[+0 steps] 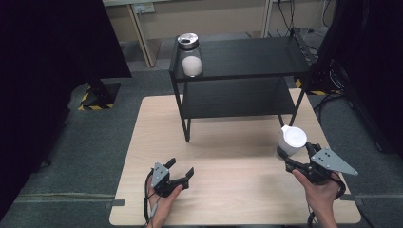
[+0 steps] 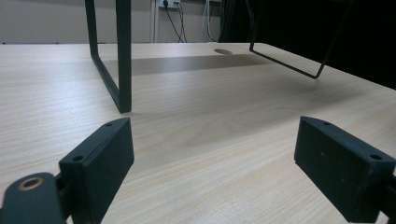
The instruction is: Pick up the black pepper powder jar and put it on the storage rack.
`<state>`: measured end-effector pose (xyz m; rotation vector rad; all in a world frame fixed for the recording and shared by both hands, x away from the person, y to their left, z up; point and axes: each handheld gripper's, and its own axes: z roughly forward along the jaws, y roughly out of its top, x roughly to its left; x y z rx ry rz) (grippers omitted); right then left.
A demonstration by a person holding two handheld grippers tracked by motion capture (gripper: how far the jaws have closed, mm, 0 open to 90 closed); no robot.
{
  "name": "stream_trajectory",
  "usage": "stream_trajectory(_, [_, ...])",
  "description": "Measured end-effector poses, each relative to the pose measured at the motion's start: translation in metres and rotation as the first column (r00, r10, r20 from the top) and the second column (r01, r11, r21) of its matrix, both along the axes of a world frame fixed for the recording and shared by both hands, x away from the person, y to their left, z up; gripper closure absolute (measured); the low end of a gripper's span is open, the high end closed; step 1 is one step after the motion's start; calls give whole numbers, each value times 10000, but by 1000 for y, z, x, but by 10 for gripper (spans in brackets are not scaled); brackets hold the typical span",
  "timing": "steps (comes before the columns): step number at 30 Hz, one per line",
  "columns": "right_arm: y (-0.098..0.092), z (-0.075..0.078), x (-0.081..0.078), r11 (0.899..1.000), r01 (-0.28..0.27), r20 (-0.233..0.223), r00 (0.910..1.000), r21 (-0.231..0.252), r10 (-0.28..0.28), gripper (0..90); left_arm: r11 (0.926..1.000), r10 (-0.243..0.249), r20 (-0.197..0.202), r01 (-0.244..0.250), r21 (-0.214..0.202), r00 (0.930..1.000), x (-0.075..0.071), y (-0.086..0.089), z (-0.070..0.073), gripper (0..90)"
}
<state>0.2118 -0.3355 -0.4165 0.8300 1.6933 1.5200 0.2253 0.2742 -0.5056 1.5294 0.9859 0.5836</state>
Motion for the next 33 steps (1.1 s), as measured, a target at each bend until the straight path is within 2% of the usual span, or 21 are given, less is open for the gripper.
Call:
stream_trajectory(13, [3, 21, 4, 9996, 32, 716, 9974, 281, -52, 310, 10000, 22, -50, -22, -25, 10000, 0, 0, 0, 112])
stream_trajectory(33, [5, 41, 11, 9969, 145, 1242, 9920, 779, -241, 310, 10000, 33, -72, -34, -52, 10000, 0, 0, 0, 112])
